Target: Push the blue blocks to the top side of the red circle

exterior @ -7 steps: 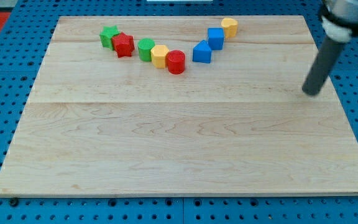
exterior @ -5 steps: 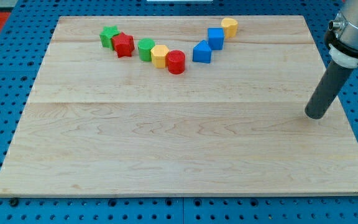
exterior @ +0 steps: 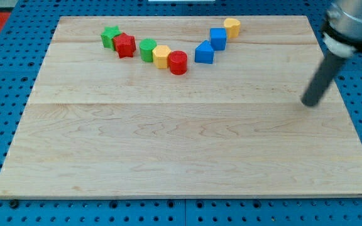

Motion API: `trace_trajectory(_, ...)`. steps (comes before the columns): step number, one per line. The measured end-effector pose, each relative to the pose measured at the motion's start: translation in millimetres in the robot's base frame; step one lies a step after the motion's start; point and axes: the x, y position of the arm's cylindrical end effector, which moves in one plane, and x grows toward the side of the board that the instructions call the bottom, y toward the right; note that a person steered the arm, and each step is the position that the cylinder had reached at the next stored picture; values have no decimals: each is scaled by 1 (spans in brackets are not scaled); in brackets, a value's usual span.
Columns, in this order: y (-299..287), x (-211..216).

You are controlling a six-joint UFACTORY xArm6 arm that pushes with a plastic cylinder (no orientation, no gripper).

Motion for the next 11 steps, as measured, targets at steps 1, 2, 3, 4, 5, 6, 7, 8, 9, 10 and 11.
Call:
trace_trajectory(1,-77,-78)
trace_trajectory(2,-162,-97)
trace_trajectory(3,-171,-104)
trace_trajectory(4,-120,-131)
trace_trajectory(5,-72,-137)
trace_trajectory(6,-21,-139)
trace_trajectory(7,-12,-176)
trace_trajectory(8,-25,-178)
trace_trajectory(9,-56,-144)
trace_trajectory(10,-95,-141)
trace_trajectory(11,-40,-169)
